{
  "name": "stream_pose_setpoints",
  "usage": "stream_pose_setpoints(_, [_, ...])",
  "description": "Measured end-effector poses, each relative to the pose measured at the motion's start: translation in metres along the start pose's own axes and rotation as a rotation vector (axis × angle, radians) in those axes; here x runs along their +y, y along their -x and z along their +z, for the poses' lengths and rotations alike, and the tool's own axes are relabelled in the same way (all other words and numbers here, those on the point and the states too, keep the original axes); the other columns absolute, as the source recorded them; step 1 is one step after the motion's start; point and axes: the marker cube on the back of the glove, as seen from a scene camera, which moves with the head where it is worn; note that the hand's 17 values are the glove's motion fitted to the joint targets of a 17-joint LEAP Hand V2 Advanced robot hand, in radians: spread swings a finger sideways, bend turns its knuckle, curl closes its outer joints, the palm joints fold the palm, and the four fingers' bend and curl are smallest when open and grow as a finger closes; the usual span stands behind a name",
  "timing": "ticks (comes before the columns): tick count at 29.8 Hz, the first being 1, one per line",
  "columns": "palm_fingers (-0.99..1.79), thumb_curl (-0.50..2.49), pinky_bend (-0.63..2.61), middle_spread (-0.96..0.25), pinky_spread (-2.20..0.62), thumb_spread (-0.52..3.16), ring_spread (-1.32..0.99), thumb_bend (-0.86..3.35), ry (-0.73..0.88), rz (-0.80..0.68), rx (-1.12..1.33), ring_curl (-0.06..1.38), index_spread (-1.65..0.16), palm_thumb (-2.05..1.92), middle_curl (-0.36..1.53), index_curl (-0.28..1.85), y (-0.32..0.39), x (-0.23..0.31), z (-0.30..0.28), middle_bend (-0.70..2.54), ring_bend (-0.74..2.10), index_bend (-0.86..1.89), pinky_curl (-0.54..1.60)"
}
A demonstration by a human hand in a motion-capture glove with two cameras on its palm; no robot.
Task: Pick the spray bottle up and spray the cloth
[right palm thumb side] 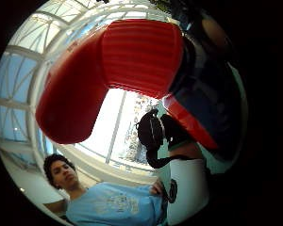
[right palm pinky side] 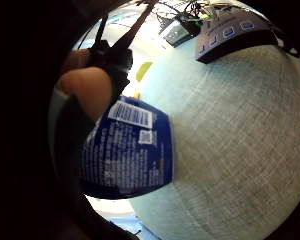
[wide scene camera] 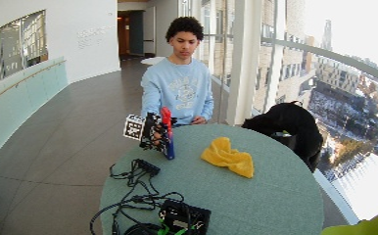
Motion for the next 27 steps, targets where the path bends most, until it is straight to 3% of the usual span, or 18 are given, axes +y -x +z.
stream_pose_setpoints(5, [1.0, 0.42, 0.29, -0.09, 0.2, 0.97, -0.02, 0.03, -0.059, -0.018, 0.02, 0.32, -0.32, 0.86, 0.38, 0.29, -0.001, -0.002, 0.002, 0.25, 0.38, 0.18, 0.33])
stream_pose_setpoints(10, [1.04, 0.47, 0.3, -0.1, 0.17, 0.89, -0.04, 0.05, -0.044, -0.062, 0.103, 0.35, -0.31, 0.96, 0.39, 0.31, 0.008, -0.005, 0.004, 0.21, 0.42, 0.14, 0.35])
stream_pose_setpoints(27, [1.15, 0.55, 0.3, -0.09, 0.09, 0.73, -0.06, -0.02, 0.468, -0.035, 0.389, 0.37, -0.26, 1.02, 0.42, 0.35, 0.073, -0.062, 0.047, 0.21, 0.46, 0.14, 0.37])
